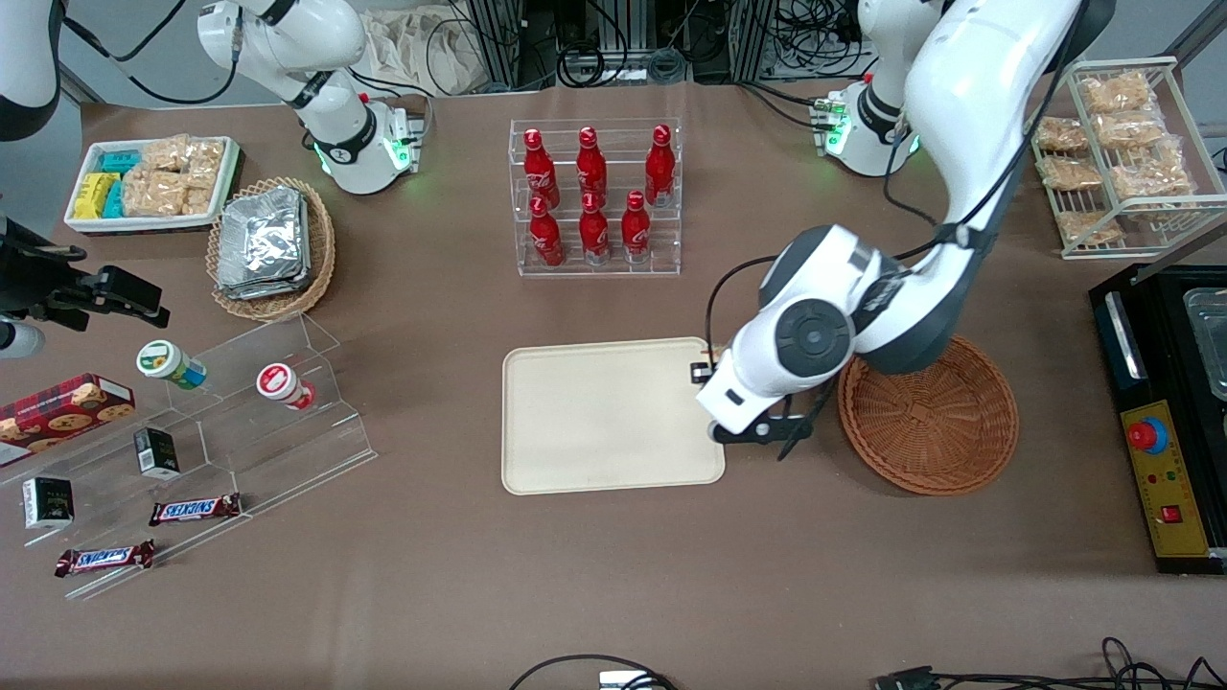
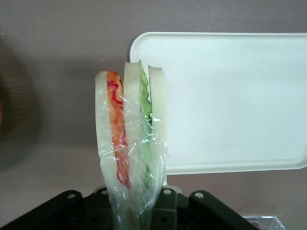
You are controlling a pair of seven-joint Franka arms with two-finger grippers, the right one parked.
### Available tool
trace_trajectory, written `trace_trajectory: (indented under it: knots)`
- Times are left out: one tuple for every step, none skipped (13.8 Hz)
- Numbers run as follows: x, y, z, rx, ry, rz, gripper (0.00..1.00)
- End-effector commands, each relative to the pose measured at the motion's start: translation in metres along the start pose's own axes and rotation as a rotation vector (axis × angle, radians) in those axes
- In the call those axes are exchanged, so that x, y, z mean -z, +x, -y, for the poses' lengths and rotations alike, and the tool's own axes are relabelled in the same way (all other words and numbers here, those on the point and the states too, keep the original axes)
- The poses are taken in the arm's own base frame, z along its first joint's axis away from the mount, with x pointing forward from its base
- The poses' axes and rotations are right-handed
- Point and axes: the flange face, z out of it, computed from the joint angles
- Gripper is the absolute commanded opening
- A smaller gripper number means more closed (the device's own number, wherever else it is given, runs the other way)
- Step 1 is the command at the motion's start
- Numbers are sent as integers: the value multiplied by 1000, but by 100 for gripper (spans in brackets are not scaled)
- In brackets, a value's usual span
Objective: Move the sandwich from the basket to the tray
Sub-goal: 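Lift the sandwich and carry it over the cream tray, then lower the sandwich onto the tray and open the left gripper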
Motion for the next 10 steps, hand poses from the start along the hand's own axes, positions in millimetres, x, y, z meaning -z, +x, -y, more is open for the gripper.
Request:
trace_trajectory:
  knots:
    - [-40,11,-16,-26,5,19,0]
    - [-55,15,-17,-25,-1,28,0]
    - [-67,18,-18,-26,-8,30,0]
    - [-81,20,-18,-25,-12,38,2]
    - [-97,23,-16,-22,-9,55,7]
    - [-115,26,-15,-21,-5,68,19]
    - [-125,29,-14,-23,-5,64,25]
    - [-130,30,-15,-24,-8,56,30]
    - [-133,31,-15,-23,-9,60,44]
    - [-135,31,-15,-23,-9,61,75]
